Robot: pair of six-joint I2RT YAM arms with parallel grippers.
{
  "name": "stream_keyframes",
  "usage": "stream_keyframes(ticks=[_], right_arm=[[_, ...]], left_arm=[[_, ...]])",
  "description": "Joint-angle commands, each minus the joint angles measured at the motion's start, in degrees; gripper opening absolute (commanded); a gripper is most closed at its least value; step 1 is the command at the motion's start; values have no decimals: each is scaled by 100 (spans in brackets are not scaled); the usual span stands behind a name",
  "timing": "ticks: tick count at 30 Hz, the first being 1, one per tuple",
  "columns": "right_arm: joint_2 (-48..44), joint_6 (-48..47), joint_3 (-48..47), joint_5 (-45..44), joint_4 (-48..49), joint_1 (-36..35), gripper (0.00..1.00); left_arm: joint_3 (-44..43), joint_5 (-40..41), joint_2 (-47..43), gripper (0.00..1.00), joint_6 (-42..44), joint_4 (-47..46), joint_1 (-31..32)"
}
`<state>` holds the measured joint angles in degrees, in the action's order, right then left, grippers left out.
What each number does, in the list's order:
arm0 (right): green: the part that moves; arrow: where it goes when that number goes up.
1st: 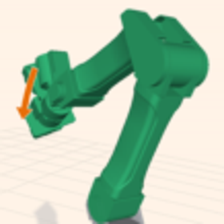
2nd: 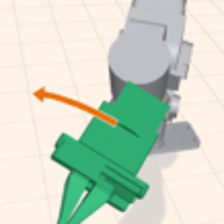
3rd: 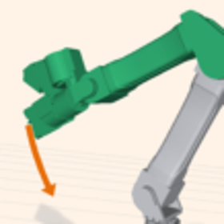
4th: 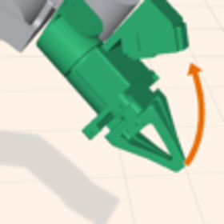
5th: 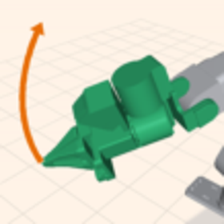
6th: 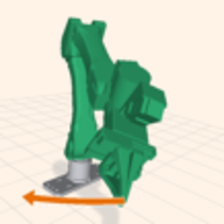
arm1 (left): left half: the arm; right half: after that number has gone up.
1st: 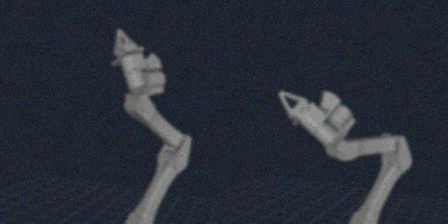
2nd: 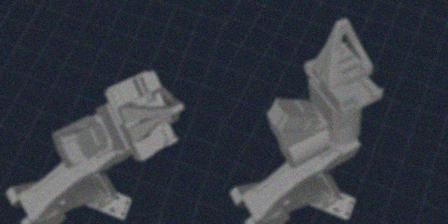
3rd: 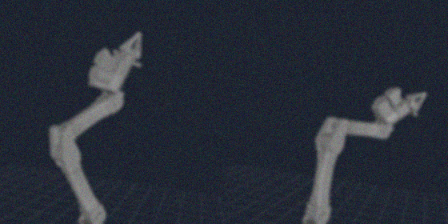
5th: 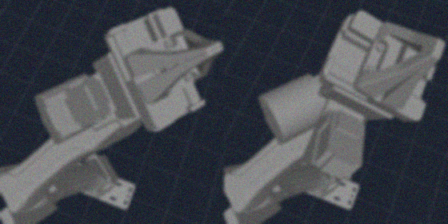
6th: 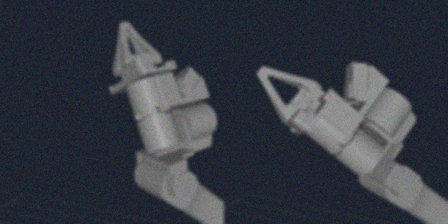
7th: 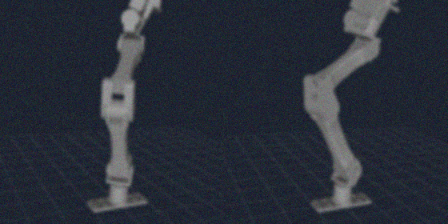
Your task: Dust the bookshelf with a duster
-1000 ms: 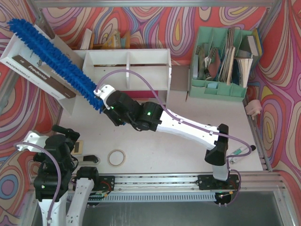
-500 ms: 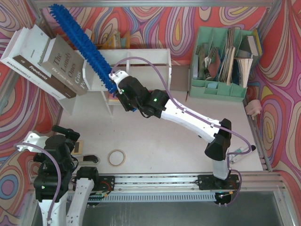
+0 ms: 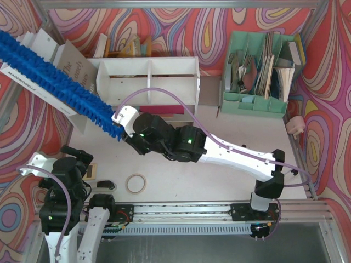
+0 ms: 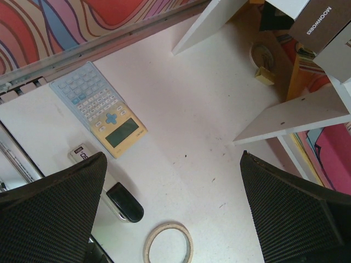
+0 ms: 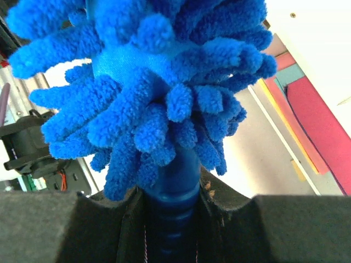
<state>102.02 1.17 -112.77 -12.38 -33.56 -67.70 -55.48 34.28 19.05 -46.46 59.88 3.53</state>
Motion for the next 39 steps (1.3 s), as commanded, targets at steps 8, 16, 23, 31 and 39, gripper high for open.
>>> stream_keyframes(ticks=[8,16,23,31,39], right_arm=[[551,-353,-743,-425,63,68,0],[852,-296,-946,-376,-68,263,0],[717,-269,-578,-334,106,876,0],[860,-672,-1203,-470,29,1149,0],[1062,-1840,-2619,-703,-558,532,0]], left_arm=[[62,-46,22,98,75,-30,-28],[80,-3,7,98,118,-16,-28],[99,-50,-6,98,108,-36,-28],[127,-80,-33,98,84,-33,-28],[74,-100,-33,98,109,-21,-28]])
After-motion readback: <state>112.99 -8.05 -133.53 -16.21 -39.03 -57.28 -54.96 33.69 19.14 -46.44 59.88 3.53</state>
